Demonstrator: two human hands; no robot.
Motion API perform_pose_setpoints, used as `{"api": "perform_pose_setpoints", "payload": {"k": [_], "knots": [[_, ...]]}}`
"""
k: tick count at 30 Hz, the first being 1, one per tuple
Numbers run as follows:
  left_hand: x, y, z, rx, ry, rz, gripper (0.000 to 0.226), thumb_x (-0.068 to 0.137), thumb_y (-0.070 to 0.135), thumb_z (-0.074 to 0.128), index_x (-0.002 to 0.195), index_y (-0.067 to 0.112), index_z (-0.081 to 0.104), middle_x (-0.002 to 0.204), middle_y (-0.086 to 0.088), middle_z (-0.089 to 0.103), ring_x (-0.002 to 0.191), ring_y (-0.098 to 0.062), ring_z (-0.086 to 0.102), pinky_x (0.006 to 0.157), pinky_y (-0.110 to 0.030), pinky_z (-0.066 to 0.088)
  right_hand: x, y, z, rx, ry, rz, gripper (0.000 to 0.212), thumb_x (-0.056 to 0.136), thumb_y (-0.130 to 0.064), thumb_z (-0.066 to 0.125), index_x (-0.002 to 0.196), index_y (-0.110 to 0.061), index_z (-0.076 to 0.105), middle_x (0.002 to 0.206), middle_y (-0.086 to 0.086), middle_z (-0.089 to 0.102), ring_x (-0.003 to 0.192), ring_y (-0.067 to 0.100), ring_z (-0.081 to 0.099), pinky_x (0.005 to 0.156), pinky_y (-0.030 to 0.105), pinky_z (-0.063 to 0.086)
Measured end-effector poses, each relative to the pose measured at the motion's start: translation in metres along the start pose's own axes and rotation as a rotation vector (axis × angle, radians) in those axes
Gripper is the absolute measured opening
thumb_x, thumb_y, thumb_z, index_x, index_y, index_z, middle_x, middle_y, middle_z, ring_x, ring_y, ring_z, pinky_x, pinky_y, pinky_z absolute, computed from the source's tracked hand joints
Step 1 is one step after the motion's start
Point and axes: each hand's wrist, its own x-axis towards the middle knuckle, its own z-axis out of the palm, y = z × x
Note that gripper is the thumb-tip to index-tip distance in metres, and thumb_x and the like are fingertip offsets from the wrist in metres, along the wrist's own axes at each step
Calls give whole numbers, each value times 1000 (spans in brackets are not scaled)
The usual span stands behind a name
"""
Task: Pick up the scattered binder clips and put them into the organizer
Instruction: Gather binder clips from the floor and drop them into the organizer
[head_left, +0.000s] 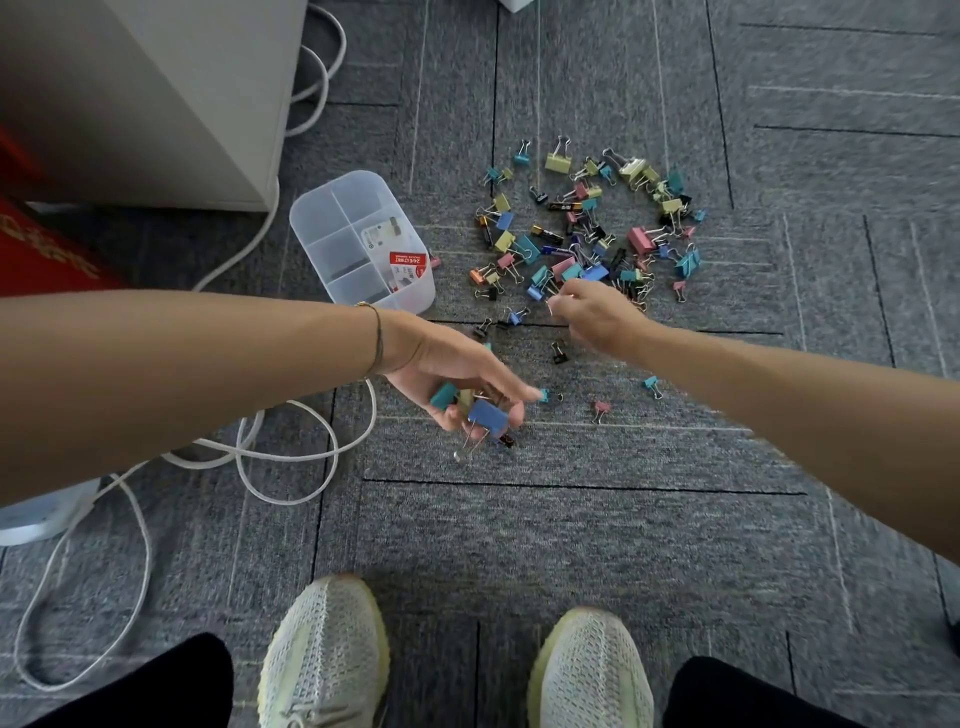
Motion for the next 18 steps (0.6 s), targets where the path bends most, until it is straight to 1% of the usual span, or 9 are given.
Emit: {"api": "perform_pose_setpoints", "payload": {"k": [2, 4, 6, 8, 10, 11, 13, 15, 18], "knots": [[5, 2, -1, -9, 68, 49, 17, 87, 24, 74, 89, 11, 63, 79, -4, 63, 57, -10, 51, 46, -16, 41, -1, -1, -7, 431, -126, 118, 24, 103, -19, 36, 90, -12, 55, 68, 2, 51, 55, 15, 44, 43, 23, 36], [9, 6, -5, -27, 214, 118, 17, 81, 14, 77, 85, 10, 61, 71, -2, 60, 51, -9, 45, 44, -16, 37, -1, -1, -14, 726, -215, 203, 22, 95, -21, 36, 87, -12, 54, 67, 3, 52, 53, 15, 44, 43, 25, 33], [11, 11, -11, -90, 467, 184, 16, 82, 10, 78, 87, 10, 63, 70, -2, 60, 48, -9, 43, 42, -18, 36, 0, -4, -18, 884, -286, 213, 24, 91, -30, 41, 77, -15, 54, 68, 3, 54, 54, 15, 44, 45, 26, 31], [12, 16, -17, -44, 794, 236, 16, 87, 17, 78, 96, 12, 65, 78, -2, 63, 49, -8, 50, 44, -21, 40, 0, -12, -21, 918, -267, 204, 35, 95, -39, 46, 67, -18, 50, 64, 1, 53, 52, 14, 43, 44, 25, 30], [13, 20, -22, 213, 1126, 214, 28, 87, 40, 79, 101, 21, 62, 84, 4, 64, 63, -8, 57, 57, -27, 48, 0, -20, -24, 822, -130, 219, 36, 100, -38, 53, 69, -19, 50, 59, -2, 51, 48, 12, 43, 42, 23, 30], [14, 21, -22, 354, 1223, 177, 36, 85, 51, 78, 102, 25, 59, 87, 7, 63, 71, -8, 58, 64, -30, 50, 0, -22, -26, 734, -47, 223, 31, 100, -35, 56, 73, -18, 53, 58, -2, 50, 46, 11, 43, 40, 22, 31], [19, 23, -23, 520, 1266, 117, 45, 84, 61, 74, 104, 26, 55, 88, 7, 63, 77, -11, 58, 64, -32, 45, -1, -22, -26, 520, 62, 190, 31, 100, -30, 59, 73, -15, 57, 57, 0, 52, 43, 10, 44, 41, 23, 35], [27, 25, -26, 618, 1242, 91, 48, 85, 60, 72, 107, 21, 55, 93, 1, 66, 83, -18, 61, 65, -34, 45, -2, -20, -22, 294, 90, 102, 32, 103, -28, 55, 75, -14, 62, 67, 5, 59, 47, 11, 45, 46, 25, 37], [36, 25, -28, 805, 1247, 89, 40, 89, 53, 71, 104, 18, 60, 101, -4, 67, 92, -24, 62, 72, -35, 49, -3, -18, -14, 3, 112, -20, 15, 102, -15, 53, 103, -14, 68, 100, 4, 66, 53, 11, 50, 43, 24, 40]]}}
